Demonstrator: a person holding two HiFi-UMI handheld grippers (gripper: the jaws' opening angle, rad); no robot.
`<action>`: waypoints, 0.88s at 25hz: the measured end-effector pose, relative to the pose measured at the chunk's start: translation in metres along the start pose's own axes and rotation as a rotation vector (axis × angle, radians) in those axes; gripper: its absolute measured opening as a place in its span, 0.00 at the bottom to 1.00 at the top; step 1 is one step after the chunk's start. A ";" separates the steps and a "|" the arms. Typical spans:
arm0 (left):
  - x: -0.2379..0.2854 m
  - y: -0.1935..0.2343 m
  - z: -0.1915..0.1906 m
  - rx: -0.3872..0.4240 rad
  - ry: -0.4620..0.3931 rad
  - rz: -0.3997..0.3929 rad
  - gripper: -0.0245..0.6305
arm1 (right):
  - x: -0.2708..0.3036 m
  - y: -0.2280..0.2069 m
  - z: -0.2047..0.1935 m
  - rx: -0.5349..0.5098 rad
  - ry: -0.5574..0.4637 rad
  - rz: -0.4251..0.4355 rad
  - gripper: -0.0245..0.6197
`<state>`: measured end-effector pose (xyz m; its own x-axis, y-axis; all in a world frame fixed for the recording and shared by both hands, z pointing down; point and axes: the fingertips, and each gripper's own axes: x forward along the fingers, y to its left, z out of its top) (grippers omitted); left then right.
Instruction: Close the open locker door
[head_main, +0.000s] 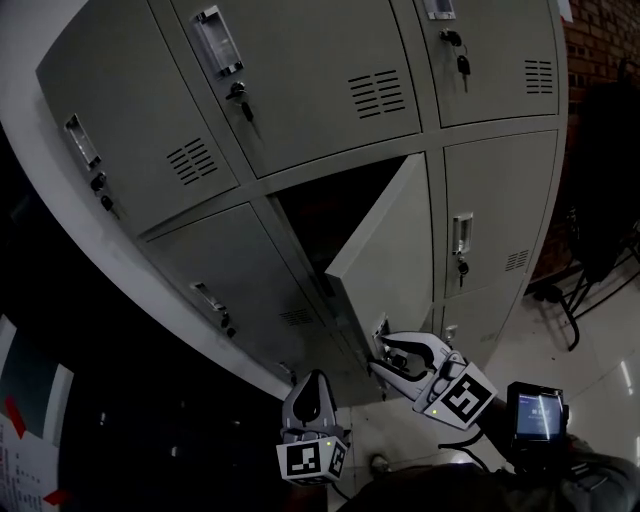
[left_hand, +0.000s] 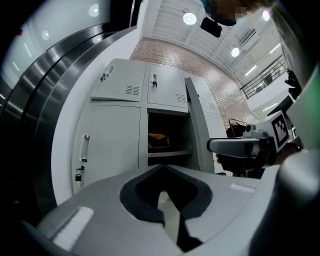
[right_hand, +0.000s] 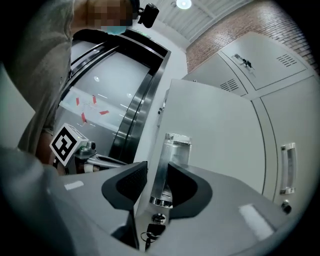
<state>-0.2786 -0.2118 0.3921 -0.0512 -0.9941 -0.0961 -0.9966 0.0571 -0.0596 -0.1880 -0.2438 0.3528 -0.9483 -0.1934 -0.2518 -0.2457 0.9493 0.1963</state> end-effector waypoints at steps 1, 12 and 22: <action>0.004 0.007 0.000 -0.001 -0.004 -0.006 0.03 | 0.007 -0.001 -0.003 -0.004 0.006 -0.010 0.25; 0.032 0.083 -0.001 -0.009 -0.023 -0.041 0.03 | 0.081 -0.020 -0.033 -0.101 0.100 -0.159 0.25; 0.057 0.126 0.003 0.010 -0.038 -0.117 0.03 | 0.127 -0.051 -0.057 -0.144 0.175 -0.354 0.25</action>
<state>-0.4070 -0.2614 0.3762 0.0676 -0.9898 -0.1250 -0.9949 -0.0576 -0.0824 -0.3079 -0.3305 0.3650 -0.8173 -0.5522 -0.1649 -0.5761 0.7748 0.2606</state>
